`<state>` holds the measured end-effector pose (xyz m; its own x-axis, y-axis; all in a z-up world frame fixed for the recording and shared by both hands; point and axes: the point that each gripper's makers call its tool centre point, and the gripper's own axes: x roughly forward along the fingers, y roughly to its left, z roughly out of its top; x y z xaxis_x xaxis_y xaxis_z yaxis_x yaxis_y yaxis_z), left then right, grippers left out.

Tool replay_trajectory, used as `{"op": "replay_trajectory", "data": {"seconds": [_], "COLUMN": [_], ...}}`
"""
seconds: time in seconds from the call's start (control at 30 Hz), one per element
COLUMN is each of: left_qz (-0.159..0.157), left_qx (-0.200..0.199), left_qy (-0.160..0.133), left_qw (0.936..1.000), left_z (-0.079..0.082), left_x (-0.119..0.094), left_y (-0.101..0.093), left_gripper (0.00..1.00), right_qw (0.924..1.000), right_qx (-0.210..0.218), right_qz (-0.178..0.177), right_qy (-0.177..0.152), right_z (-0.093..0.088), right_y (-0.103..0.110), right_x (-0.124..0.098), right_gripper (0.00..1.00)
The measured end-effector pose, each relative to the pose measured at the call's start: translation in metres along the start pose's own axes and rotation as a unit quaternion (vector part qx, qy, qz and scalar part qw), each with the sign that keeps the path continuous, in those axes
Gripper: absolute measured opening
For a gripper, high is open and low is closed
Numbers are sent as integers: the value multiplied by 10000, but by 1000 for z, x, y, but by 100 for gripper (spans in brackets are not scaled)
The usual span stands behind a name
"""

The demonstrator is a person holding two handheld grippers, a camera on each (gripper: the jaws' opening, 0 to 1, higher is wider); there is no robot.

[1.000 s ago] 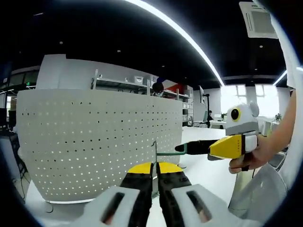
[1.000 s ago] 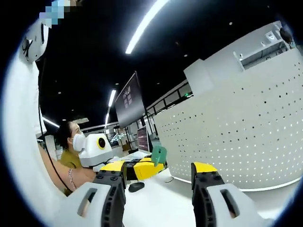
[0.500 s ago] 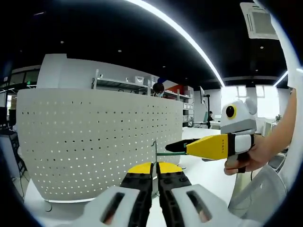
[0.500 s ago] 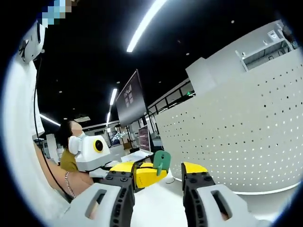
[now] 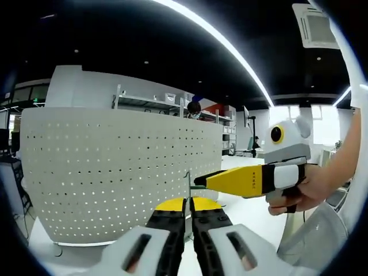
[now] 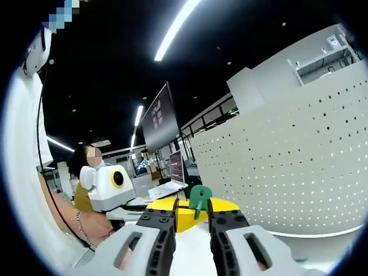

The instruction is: Insert the hook assembly into the mounting plate slot until the hook locks in place.

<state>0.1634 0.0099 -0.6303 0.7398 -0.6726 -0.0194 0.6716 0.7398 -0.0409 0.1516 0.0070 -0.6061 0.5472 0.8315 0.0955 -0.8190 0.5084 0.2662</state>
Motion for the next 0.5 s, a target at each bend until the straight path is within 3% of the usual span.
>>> {"op": "replay_trajectory", "data": {"seconds": [0.5], "left_qz": [8], "left_qx": [-34], "left_qy": [-6], "left_qw": [10000], "left_z": [0], "left_x": [0], "left_y": [0], "left_gripper": [2], "right_qw": [9997], "right_qx": [-143], "right_qz": [-190], "right_qy": [94], "right_z": [-3], "right_y": [-7], "right_x": [3], "right_gripper": [3]}}
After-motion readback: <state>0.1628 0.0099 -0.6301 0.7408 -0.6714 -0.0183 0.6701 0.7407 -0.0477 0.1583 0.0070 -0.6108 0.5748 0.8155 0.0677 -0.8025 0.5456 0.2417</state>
